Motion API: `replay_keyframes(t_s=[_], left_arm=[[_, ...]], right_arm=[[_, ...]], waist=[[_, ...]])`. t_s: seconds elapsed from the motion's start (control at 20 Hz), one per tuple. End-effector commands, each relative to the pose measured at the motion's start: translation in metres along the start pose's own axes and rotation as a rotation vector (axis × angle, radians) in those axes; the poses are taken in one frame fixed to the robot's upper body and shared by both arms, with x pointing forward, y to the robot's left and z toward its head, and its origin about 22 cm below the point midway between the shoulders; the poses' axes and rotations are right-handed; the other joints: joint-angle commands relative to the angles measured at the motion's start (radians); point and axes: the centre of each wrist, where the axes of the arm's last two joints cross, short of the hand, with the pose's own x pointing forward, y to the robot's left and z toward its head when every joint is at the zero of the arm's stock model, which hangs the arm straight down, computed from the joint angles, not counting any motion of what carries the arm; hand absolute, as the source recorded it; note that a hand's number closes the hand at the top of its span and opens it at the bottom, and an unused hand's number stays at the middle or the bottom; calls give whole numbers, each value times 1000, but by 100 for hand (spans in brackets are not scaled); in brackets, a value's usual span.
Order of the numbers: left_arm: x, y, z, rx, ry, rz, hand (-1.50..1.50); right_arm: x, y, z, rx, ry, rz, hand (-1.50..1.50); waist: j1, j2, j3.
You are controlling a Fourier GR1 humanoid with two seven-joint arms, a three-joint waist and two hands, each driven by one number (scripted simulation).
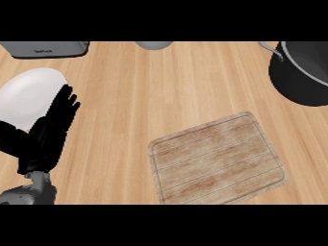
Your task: Pick the bell pepper from the cutting board and place it in the pot
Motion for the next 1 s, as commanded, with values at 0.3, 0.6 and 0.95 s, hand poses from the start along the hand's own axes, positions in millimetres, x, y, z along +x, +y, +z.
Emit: replay_keyframes(t_s=[0.3,0.6,0.95], left_arm=[[-5,-5,-2,-55,-12,-8,0],[12,-25,-8,-51,-7,-2,0],[0,-9,-9,-58,-26,-1,0]], right_arm=[[23,-116,20,-293,-169,-149,150],[43,-166,-14,-313,-199,-245,150],[79,-162,-52,-247,-151,-261,150]], waist=[[44,3,-2],[55,6,-1],[56,7,-1]])
